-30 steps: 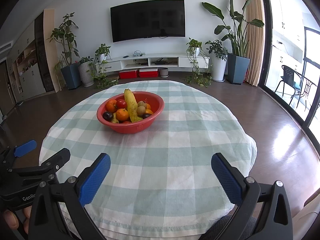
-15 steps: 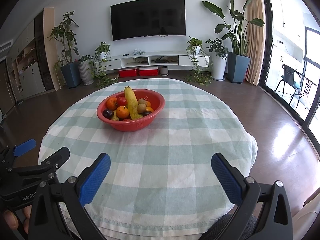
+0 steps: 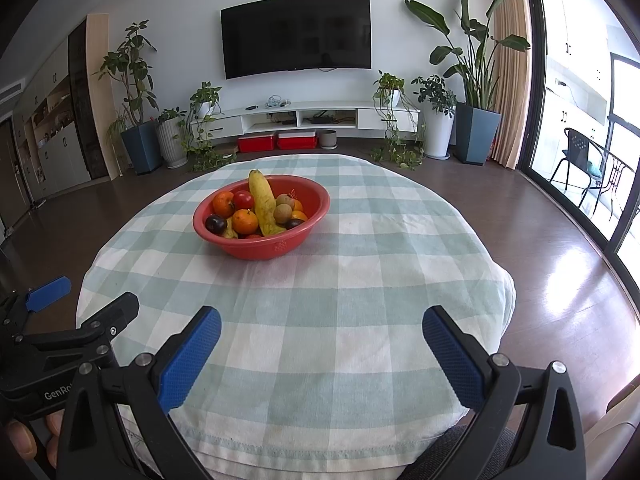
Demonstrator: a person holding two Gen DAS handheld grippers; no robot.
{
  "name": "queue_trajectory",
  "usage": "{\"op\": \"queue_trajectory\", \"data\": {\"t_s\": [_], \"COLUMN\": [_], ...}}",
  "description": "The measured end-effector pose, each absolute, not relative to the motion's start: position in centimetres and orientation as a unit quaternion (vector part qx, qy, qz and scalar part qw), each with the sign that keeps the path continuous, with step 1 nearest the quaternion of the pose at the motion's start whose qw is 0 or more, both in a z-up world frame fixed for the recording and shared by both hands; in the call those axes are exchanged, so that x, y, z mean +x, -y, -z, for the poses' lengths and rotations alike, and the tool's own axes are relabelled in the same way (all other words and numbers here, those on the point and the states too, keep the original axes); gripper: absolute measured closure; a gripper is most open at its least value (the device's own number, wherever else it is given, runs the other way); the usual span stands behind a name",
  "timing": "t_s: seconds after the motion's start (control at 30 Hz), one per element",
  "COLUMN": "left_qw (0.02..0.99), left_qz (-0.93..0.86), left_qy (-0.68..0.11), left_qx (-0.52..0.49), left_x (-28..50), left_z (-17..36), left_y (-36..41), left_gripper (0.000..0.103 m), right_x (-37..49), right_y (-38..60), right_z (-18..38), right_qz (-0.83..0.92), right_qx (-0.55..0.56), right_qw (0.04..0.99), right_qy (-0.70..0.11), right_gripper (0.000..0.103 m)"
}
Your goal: Organize fruits
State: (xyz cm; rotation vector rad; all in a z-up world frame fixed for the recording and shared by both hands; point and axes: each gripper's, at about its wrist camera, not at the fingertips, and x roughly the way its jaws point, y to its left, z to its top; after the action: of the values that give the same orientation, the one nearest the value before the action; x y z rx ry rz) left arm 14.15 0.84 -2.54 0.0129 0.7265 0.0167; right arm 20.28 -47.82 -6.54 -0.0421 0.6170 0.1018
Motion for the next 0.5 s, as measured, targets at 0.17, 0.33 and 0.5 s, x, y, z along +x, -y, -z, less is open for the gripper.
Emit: {"op": "queue_trajectory", "data": {"t_s": [0.17,0.33,0.5], "left_qw": [0.935,0.935,0.935], "left_qz": [-0.008,-0.008,-0.009], "left_qy": [-0.355,-0.355,-0.356], "left_qx": [0.007,0.007,0.007], "left_x": [14.15,14.14,14.14], "left_z": [2.54,2.55,2.53], "left_y": [-0.83,-0.83,-0.78], "left_gripper": [0.000,0.000,0.000], "right_x": [20.18,20.18,20.25], "right_y": [47.82,47.83,47.80], "right_z": [6.49,6.42,6.35], "right_qz": [-0.050,-0.050,-0.050], "right_qx": [-0.021,-0.021,-0.021], "right_qw": [0.951,0.951,0.951], "right_qy": [-0.304,-0.304,-0.305], "right_gripper": [0.000,0.000,0.000]}}
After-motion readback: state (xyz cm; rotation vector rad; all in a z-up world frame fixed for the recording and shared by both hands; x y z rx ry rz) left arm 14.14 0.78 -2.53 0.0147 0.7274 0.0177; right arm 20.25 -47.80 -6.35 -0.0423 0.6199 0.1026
